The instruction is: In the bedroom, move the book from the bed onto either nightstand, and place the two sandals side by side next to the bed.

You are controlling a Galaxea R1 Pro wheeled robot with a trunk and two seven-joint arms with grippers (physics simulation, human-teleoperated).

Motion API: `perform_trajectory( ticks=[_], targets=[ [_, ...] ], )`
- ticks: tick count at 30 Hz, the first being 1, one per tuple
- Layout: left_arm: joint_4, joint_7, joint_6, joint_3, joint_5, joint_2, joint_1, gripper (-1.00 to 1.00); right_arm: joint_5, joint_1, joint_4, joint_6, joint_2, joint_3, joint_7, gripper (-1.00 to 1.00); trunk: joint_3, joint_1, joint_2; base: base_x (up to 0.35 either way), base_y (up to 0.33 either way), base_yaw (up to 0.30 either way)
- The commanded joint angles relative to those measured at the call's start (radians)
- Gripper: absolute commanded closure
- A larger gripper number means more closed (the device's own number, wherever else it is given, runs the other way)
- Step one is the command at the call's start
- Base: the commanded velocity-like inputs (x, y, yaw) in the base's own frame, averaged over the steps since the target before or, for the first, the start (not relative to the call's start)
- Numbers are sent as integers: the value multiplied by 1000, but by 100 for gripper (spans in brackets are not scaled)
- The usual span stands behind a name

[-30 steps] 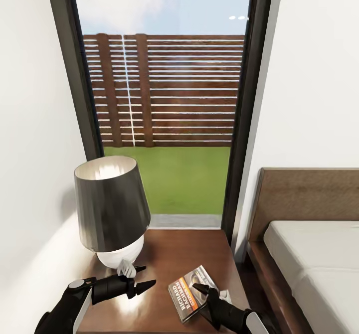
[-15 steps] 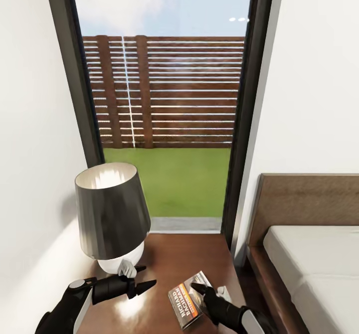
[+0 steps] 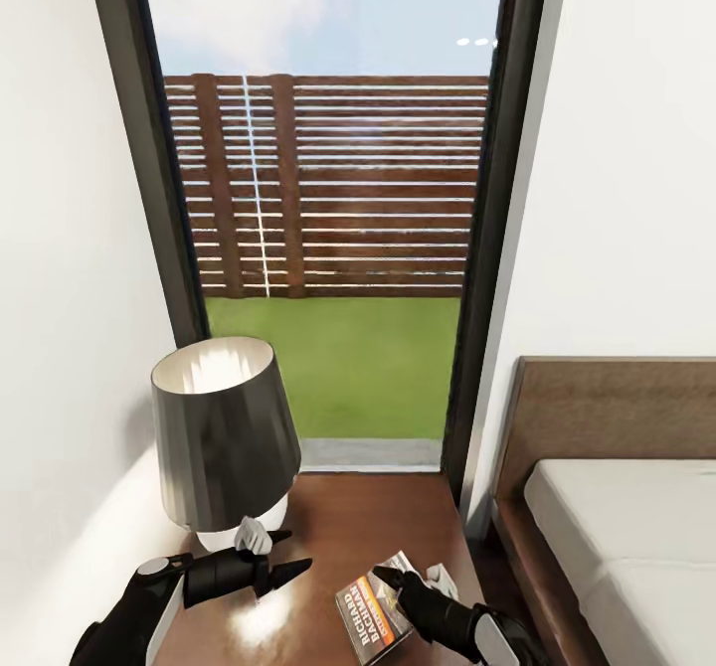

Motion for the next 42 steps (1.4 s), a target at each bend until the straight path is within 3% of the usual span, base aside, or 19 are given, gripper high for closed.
perform_trajectory(
  ticks=[1,2,4,8,10,11,12,14,16,18,21,22,28,36,37,42],
  targets=[
    [-1,-7,9,4,-6,-1,-1,-100,4,0,-5,-1,0,-5,2,-100,2,-4,7,0,0,0],
    [0,-7,8,4,-6,0,-1,-100,44,2,-37,-66,-3,-4,7,-100,5,-8,14,0,0,0],
    [1,-7,8,5,-6,0,-1,-100,80,5,-80,-126,-9,-5,9,-100,12,-16,28,0,0,0],
    [2,-7,8,5,-7,1,-1,-100,147,11,-196,-201,-65,-5,12,-100,24,-31,56,0,0,0],
    [4,-6,8,5,-7,1,-1,-100,176,15,-235,-219,-121,-5,18,-100,30,-39,70,0,0,0],
    [16,-4,7,5,-8,1,-1,-100,190,17,-242,-246,-198,-5,47,-100,33,-42,77,0,0,0],
    [25,-2,6,5,-9,2,-1,-100,193,17,-234,-265,-228,-5,62,-100,37,-46,84,0,0,0],
    [34,0,6,6,-9,2,-1,-100,195,18,-221,-290,-255,-5,78,-100,43,-54,98,0,0,0],
    [52,10,4,5,-9,6,-1,-100,199,18,-174,-364,-306,-5,124,-100,49,-62,112,0,0,0],
    [59,15,3,5,-10,10,-1,-100,222,18,-135,-419,-322,-5,147,-100,55,-69,126,0,0,0],
    [70,17,2,5,-11,13,-1,-100,284,18,-99,-456,-328,-5,158,-100,65,-81,147,0,0,0],
    [82,18,1,5,-11,17,-1,-100,327,18,-83,-466,-329,-5,161,-100,68,-85,154,0,0,0],
    [140,19,-3,5,-11,46,-1,-100,442,18,-14,-481,-332,-5,165,-100,87,-108,196,0,0,0],
    [207,27,-17,6,-11,56,-1,-100,462,18,54,-484,-329,-5,164,-100,112,-138,252,0,0,0],
    [224,65,-56,5,-11,64,-1,-100,464,18,60,-484,-327,-5,164,-100,115,-142,259,0,0,0],
    [228,85,-65,5,-10,66,-1,-100,464,18,61,-484,-326,-5,164,-100,131,-161,294,0,0,0]
  ],
)
